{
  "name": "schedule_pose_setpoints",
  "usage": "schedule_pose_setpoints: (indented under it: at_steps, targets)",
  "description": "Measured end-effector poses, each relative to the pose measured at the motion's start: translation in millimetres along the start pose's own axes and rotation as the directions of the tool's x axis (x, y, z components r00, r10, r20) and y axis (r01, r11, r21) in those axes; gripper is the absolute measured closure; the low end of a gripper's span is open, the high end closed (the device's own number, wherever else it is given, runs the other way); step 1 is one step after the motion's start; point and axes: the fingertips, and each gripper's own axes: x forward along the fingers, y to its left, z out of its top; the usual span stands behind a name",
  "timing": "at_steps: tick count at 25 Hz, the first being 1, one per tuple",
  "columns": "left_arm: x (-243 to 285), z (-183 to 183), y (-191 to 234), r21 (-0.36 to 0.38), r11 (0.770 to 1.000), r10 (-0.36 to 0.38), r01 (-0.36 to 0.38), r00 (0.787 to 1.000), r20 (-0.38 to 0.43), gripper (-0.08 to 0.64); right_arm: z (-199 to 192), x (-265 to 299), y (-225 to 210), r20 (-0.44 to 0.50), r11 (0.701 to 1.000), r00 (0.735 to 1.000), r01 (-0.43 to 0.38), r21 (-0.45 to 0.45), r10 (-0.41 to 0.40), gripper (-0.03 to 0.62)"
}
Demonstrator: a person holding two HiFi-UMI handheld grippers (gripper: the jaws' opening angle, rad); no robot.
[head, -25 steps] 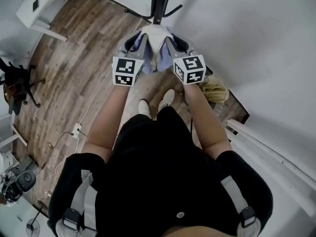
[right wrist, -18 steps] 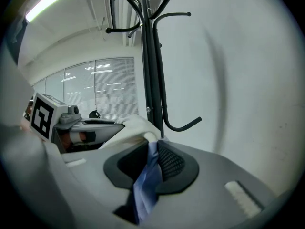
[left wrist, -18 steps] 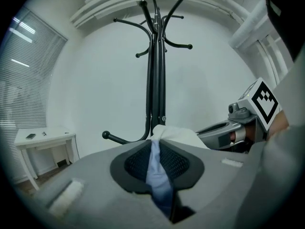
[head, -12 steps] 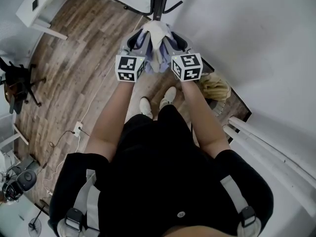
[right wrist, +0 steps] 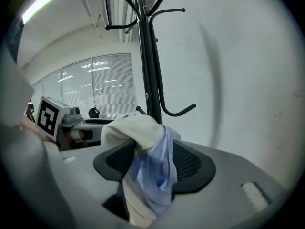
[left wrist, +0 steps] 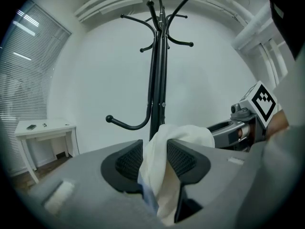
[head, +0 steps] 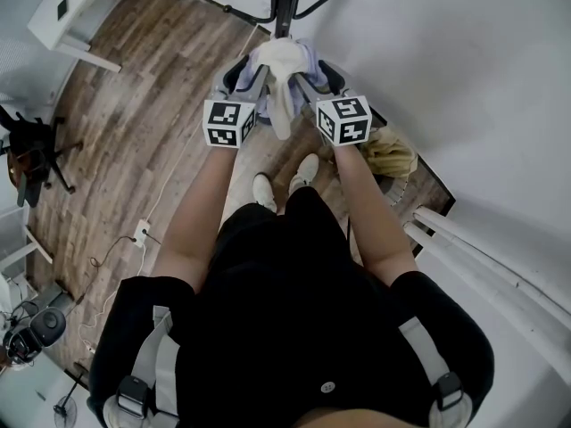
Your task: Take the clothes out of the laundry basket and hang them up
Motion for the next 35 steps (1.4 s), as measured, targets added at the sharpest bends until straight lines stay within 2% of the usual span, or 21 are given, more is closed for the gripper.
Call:
schedule_pose_setpoints:
  at_steps: [11,18,23,26,28,31,35]
  targets:
    - [-24,-6,-7,-0.002,1.000,0.001,-0.001,0.999,-0.035,0.390,-6,-22,9,0.004,1.000,1.000,0.020,0.008,-0.020,0.336]
    - [-48,9,-11,0.018,1.000,-0.005,0.004,1.000,0.009,0.376,-2,-44,17,0.032,0.999,0.998,0.046,0.008,-0.046,0.336]
    - [-71,48,-36,0.063,0.995,-0.086,0.082,0.994,0.069,0.359,28,-79,34,0.120,0.997,0.991,0.069,-0.031,-0.064,0.333]
    - [-83,66,-56,0.090,0.983,-0.171,0.162,0.980,0.098,0.333,48,-113,42,0.187,0.994,0.979,0.097,-0.048,-0.086,0.317]
    - [-87,74,-76,0.086,0.970,-0.234,0.226,0.966,0.106,0.301,57,-141,43,0.219,0.992,0.971,0.114,-0.053,-0.100,0.269]
    - [-85,80,-113,0.084,0.947,-0.318,0.310,0.942,0.109,0.208,57,-186,35,0.245,0.988,0.959,0.152,-0.030,-0.140,0.163]
    - [-69,85,-171,0.109,0.911,-0.408,0.397,0.905,0.118,0.095,26,-241,2,0.222,0.969,0.944,0.247,0.021,-0.245,0.106]
